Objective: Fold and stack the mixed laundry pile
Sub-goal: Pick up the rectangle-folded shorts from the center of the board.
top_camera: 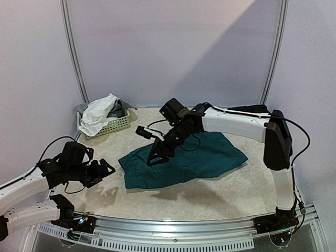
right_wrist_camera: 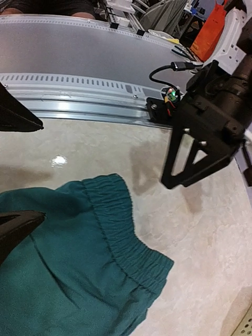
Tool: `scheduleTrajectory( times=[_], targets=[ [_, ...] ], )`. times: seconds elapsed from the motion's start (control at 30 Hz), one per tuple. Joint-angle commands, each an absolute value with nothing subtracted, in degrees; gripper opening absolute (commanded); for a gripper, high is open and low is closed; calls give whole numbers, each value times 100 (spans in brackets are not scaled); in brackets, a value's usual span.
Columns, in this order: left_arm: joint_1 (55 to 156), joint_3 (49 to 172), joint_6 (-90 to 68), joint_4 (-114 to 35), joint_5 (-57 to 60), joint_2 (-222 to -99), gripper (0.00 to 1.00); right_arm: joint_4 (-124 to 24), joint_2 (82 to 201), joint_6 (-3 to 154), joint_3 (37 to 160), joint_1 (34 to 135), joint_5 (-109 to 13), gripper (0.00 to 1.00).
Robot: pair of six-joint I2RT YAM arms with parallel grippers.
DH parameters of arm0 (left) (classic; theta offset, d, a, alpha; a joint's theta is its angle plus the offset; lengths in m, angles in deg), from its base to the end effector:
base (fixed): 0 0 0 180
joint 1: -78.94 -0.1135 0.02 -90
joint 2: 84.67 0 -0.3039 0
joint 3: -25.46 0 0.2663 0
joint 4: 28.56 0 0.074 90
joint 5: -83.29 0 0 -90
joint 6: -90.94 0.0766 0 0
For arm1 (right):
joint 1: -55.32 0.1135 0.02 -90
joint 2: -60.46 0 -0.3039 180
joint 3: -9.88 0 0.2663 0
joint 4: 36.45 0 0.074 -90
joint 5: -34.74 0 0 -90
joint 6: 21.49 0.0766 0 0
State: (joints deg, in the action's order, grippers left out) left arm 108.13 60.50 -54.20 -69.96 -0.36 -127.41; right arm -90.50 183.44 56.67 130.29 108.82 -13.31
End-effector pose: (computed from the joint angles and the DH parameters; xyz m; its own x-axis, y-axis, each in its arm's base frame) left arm 0.1347 -0.0849 0.1706 -0.8268 -0.4723 -0.3056 -0.2283 0.7782 -0.5850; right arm 0.2702 0.4513 0.2471 -0.3186 -0.6871 -0.6530 -0.9012 0.0059 0.4334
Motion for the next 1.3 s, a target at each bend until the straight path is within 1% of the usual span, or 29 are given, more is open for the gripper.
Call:
scheduleTrajectory(
  times=[0.0,0.17,0.3,0.53,0.83,1.0,1.27],
  targets=[
    [10750,5945,-5497,-6714,541,-13050,87,-8678,19142,6244,13842,10937,-994,50],
    [10741,5681,-5755,-6033,533,-13124,87,-8377,20197,7070,14578,10936,-820,46],
    [10741,5499,-5846,-5484,608,-13453,87,-8236,20714,7548,14547,10935,-753,45],
    [10742,5513,-5784,-4686,677,-14406,88,-8019,21405,8217,14318,10842,-722,42],
    [10631,5569,-5760,-3588,872,-15743,85,-7812,21669,8554,14046,10682,-480,40],
    [10601,5517,-6021,-3100,1086,-16154,80,-7704,21690,8595,13920,10681,-413,40],
    [10601,5425,-6385,-2336,1421,-16711,77,-7574,21699,8652,13841,10683,-345,40]
  ],
)
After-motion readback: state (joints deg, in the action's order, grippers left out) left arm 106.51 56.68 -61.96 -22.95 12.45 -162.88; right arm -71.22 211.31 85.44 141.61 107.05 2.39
